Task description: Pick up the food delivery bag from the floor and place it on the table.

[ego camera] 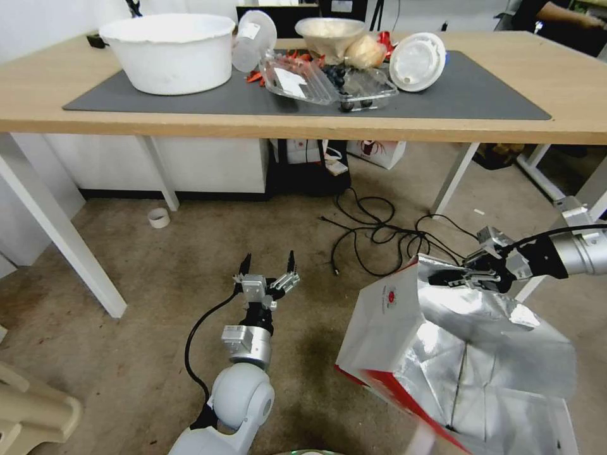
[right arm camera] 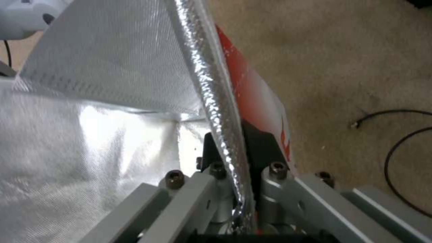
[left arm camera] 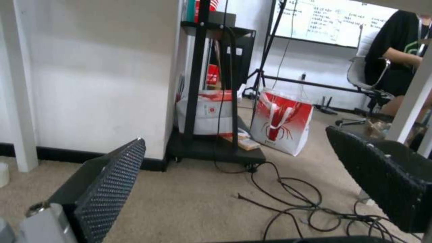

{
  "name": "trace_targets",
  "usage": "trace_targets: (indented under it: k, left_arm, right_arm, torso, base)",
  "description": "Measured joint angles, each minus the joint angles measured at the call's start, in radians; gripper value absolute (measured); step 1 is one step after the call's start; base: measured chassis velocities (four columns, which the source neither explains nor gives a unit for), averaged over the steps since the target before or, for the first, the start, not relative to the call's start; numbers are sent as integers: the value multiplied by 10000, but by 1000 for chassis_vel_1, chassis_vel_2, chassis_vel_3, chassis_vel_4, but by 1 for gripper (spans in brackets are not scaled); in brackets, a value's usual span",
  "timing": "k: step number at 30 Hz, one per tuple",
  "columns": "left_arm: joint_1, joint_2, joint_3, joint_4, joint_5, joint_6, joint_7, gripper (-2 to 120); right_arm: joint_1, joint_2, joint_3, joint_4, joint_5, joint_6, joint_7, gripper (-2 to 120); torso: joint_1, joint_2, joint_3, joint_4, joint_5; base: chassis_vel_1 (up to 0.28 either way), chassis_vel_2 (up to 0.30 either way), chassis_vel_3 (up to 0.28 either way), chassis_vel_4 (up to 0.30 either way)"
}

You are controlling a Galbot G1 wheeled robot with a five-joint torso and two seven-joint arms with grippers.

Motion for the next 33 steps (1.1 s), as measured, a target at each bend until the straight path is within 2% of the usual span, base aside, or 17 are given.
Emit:
trace_targets:
  k: [15, 29, 33]
  left_arm:
    - [-28, -2, -173, 93, -10, -202, 31, 100]
    - [-105, 54, -272, 145, -33, -278, 42, 100]
    - [-92, 52, -286, 136, 12, -281, 57, 100]
  right_arm:
    - [302, 416, -230, 104, 1, 202, 28, 0]
    - [461, 463, -285, 294, 261, 278, -110, 0]
    - [494, 481, -284, 0, 809, 607, -741, 0]
  torso:
    - [0, 0, 0, 0, 0]
    - [0, 0, 0, 0, 0]
    - [0, 0, 0, 0, 0]
  base:
    - [0, 0, 0, 0]
    - [0, 0, 0, 0]
    - [0, 0, 0, 0]
